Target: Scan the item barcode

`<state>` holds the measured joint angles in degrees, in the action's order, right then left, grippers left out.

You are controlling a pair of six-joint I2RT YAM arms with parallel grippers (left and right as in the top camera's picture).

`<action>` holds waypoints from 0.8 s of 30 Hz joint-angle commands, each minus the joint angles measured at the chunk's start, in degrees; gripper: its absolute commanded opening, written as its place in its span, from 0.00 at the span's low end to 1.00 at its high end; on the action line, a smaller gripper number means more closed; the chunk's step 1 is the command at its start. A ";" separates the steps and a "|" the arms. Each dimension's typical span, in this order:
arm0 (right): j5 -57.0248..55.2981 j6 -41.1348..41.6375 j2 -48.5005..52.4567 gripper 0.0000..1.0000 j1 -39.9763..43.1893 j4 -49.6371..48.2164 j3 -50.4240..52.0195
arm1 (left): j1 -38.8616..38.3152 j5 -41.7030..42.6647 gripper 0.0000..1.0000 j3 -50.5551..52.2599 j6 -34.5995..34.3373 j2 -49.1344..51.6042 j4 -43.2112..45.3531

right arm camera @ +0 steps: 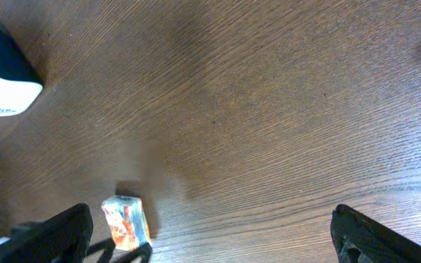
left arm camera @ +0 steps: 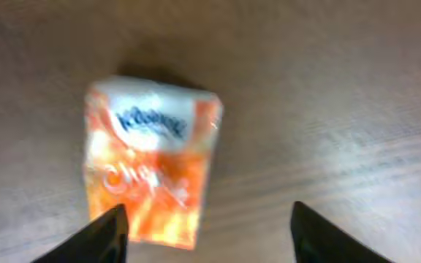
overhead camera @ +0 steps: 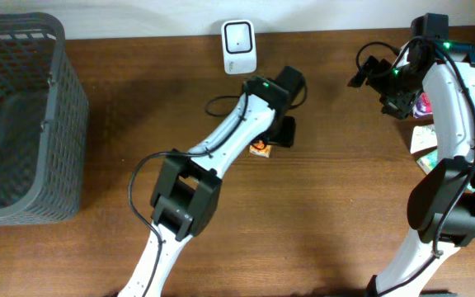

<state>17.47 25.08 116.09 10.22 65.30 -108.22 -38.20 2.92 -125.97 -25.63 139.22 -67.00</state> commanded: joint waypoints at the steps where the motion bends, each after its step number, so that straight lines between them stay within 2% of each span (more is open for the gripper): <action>1: -0.33 -0.24 -1.16 0.99 -0.09 0.00 -0.74 | 1.42 0.31 0.71 -9.97 0.44 0.52 -5.42; 2: -0.33 -0.24 -1.16 0.99 -0.09 0.00 -0.74 | 2.54 0.15 0.74 -14.91 2.86 0.48 -8.90; 3: -0.33 -0.24 -1.16 0.99 -0.09 0.00 -0.74 | 4.33 -2.84 0.82 -21.22 3.89 0.48 -14.27; 5: -0.33 -0.24 -1.16 0.99 -0.09 0.00 -0.74 | 9.01 -12.04 0.99 -31.17 3.87 0.48 -23.78; 7: -0.33 -0.24 -1.16 0.99 -0.09 0.00 -0.74 | 14.88 -14.75 0.99 -34.75 3.96 0.48 -29.73; 12: 0.00 0.04 -1.16 0.99 -0.09 -0.07 -0.74 | 25.29 -12.44 0.99 -34.73 4.76 0.50 -29.73; 14: 2.80 1.77 -1.16 0.99 -0.09 -4.13 -0.74 | 26.73 -11.74 0.99 -34.32 8.24 0.50 -29.73; 16: 8.04 1.70 -1.14 0.99 -0.17 -2.91 -0.72 | 26.93 -13.64 0.99 -34.23 10.97 0.57 -29.70; 18: 8.20 -2.93 -0.96 0.99 -2.99 -0.07 0.72 | 27.50 -14.10 0.99 -34.23 7.41 0.61 -29.53; 20: 5.73 -3.56 -0.68 1.00 -7.85 -0.61 4.98 | 28.04 -14.14 0.99 -34.23 5.75 0.68 -29.20; 22: 5.57 -3.08 0.00 0.92 -11.87 -3.37 9.29 | 28.00 -14.14 0.99 -34.23 5.75 0.68 -29.09; 23: 6.58 -1.73 1.20 0.66 -15.76 -8.92 13.70 | 27.87 -13.70 0.99 -34.23 5.75 0.68 -29.14; 24: 7.23 -0.52 1.62 0.60 -16.87 -10.71 14.80 | 27.87 -13.70 0.99 -34.23 5.75 0.68 -29.11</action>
<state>23.49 22.50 116.16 -2.39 58.43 -98.19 -10.46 -10.15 -159.76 -19.09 140.03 -96.18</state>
